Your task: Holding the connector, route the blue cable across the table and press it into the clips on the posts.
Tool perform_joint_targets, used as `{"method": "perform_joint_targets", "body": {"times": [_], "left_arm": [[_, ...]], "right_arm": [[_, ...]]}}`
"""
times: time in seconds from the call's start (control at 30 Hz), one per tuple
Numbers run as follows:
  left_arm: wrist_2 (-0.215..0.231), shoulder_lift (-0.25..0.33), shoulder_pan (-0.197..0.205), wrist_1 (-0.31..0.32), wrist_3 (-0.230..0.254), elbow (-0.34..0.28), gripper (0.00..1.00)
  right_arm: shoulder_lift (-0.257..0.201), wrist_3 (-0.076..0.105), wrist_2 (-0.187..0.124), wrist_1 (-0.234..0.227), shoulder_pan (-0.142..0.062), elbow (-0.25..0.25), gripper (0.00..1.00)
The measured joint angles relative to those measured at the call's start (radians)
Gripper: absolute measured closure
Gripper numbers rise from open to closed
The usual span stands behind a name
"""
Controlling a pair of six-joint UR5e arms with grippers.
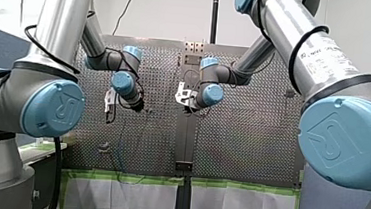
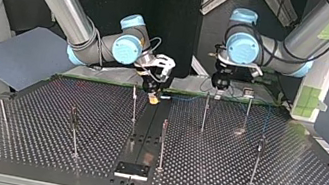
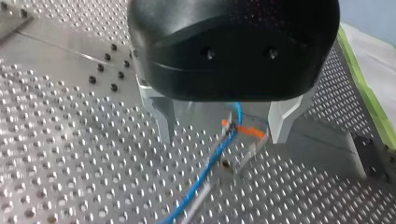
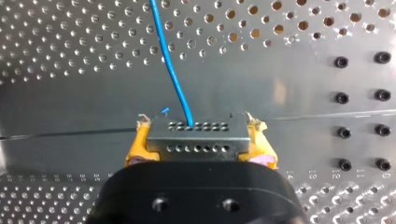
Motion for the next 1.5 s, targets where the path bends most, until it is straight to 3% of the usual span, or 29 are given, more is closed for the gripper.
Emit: {"method": "perform_joint_targets", "body": {"times": [0.33, 0.57, 0.8, 1.03, 1.2, 1.5], "left_arm": [[-0.01, -0.018, -0.091, 0.088, -0.088, 0.016, 0.0], [-0.052, -0.07, -0.143, 0.133, -0.144, 0.05, 0.0], [-0.097, -0.087, -0.15, 0.133, -0.157, 0.064, 0.0], [-0.091, -0.099, -0.152, 0.143, -0.174, 0.084, 0.0], [-0.085, -0.136, -0.159, 0.146, -0.171, 0.118, 0.0], [-0.129, -0.216, -0.155, 0.194, -0.209, 0.155, 0.0]], "right_arm": [[-0.001, 0.0, -0.001, 0.001, -0.003, -0.005, 1.0], [-0.002, 0.0, -0.001, 0.002, -0.007, -0.012, 1.0], [-0.002, 0.0, -0.002, 0.003, -0.011, -0.016, 1.0], [-0.002, 0.0, -0.002, 0.003, -0.013, -0.019, 1.0], [-0.003, 0.0, -0.003, 0.004, -0.013, -0.021, 1.0], [-0.003, 0.0, -0.005, 0.006, -0.014, -0.022, 1.0]]}}
